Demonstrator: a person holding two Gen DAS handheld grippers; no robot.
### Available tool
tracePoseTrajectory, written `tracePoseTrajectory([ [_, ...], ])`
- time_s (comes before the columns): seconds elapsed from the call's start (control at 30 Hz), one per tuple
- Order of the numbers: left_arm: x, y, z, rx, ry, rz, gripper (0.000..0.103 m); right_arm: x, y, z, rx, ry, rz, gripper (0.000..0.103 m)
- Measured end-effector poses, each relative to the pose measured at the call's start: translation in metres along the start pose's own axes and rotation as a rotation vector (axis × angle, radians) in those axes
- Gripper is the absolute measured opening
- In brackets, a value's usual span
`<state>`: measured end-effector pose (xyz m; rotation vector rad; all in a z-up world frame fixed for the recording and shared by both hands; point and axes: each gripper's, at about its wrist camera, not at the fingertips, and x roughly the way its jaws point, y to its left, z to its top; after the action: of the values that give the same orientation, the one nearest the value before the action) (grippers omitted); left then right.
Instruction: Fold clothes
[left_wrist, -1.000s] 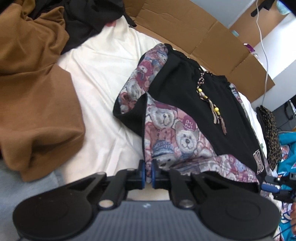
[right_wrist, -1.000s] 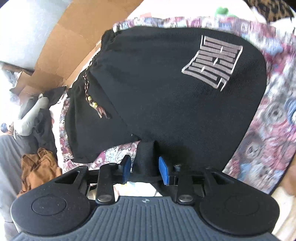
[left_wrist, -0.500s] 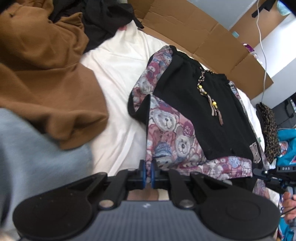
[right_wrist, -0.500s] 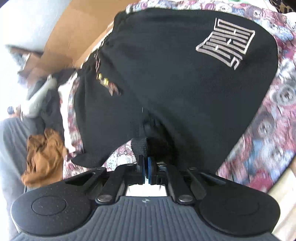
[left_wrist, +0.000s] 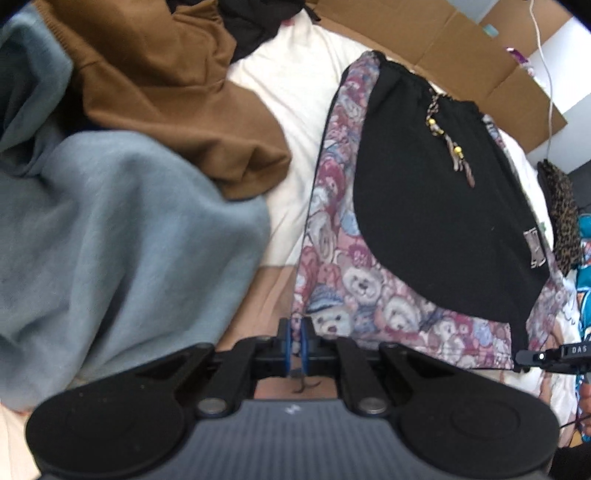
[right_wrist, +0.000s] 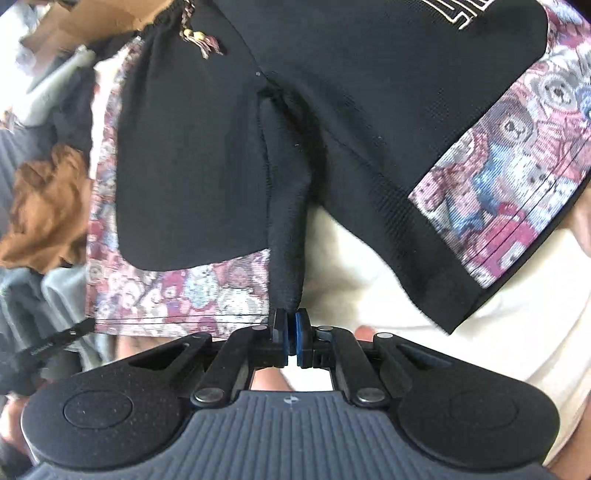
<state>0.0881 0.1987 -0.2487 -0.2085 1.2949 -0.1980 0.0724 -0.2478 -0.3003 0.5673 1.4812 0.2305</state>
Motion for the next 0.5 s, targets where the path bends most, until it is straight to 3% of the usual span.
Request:
tracePoseTrajectory([
  [0.1,0.009,0.003,-0.002,0.008,0.006,0.024,0.005,-0.006,0.005,0.005,-0.008,-0.042,-0.024,0.008],
  [0.17,0.014,0.005,-0.001,0.002,0.004,0.027,0.005,-0.008,0.007,0.01,-0.004,-0.063,-0.018,0.025],
  [0.2,0.016,0.005,-0.001,0.002,0.005,0.028,0.005,-0.009,0.01,0.012,-0.004,-0.074,-0.029,0.04],
  [0.33,0.021,0.001,0.001,0.034,-0.008,0.042,0.016,-0.005,0.011,0.019,0.018,-0.078,-0.048,0.041],
  [0.4,0.022,-0.003,0.003,0.08,-0.03,0.042,0.036,-0.001,0.012,0.021,0.015,-0.067,-0.05,0.041],
  [0.5,0.032,0.002,0.005,0.077,-0.011,0.047,0.037,0.008,0.014,0.019,0.008,-0.038,-0.048,0.041],
])
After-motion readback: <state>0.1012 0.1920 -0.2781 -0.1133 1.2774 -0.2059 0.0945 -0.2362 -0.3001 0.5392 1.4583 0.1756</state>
